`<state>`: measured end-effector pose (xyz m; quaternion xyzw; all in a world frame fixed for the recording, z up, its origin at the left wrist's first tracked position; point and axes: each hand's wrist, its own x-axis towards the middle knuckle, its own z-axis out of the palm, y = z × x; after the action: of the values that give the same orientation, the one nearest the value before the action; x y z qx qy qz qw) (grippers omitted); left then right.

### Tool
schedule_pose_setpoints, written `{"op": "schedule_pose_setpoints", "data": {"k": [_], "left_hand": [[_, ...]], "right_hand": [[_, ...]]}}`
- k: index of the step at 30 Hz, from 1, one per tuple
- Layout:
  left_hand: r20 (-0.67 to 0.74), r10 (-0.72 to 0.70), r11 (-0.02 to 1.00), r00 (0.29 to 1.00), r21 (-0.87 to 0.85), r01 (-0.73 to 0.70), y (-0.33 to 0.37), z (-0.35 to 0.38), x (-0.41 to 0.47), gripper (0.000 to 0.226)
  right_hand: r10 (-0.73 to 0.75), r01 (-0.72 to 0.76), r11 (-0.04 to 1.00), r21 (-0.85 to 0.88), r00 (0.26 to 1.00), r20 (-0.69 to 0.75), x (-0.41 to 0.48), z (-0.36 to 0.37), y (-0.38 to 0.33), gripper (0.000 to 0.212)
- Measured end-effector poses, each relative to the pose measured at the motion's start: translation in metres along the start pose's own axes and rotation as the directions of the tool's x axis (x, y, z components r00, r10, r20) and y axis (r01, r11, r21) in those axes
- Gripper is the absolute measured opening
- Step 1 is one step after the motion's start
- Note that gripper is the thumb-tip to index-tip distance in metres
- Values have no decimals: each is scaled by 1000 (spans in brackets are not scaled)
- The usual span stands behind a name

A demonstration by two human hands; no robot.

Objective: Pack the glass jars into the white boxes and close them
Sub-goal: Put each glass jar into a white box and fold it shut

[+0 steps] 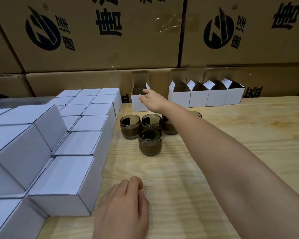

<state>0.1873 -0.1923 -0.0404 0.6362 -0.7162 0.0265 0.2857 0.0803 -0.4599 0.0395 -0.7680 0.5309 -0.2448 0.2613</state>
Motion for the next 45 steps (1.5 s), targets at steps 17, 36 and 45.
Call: {"op": "schedule_pose_setpoints", "data": {"k": [17,36,45], "left_hand": [[115,-88,996,989,29,85,-1,1,-1,9],[235,-103,958,967,-237,160,-4,-6,-4,108],[258,29,811,966,-571,129,-8,-13,-5,129]], "right_hand": [[-27,31,999,20,985,-173,-6,-1,-8,47],[-130,53,987,-155,827,-547,-273,-9,-38,21],[-195,188,979,-75,779,-596,-293,56,-23,8]]}}
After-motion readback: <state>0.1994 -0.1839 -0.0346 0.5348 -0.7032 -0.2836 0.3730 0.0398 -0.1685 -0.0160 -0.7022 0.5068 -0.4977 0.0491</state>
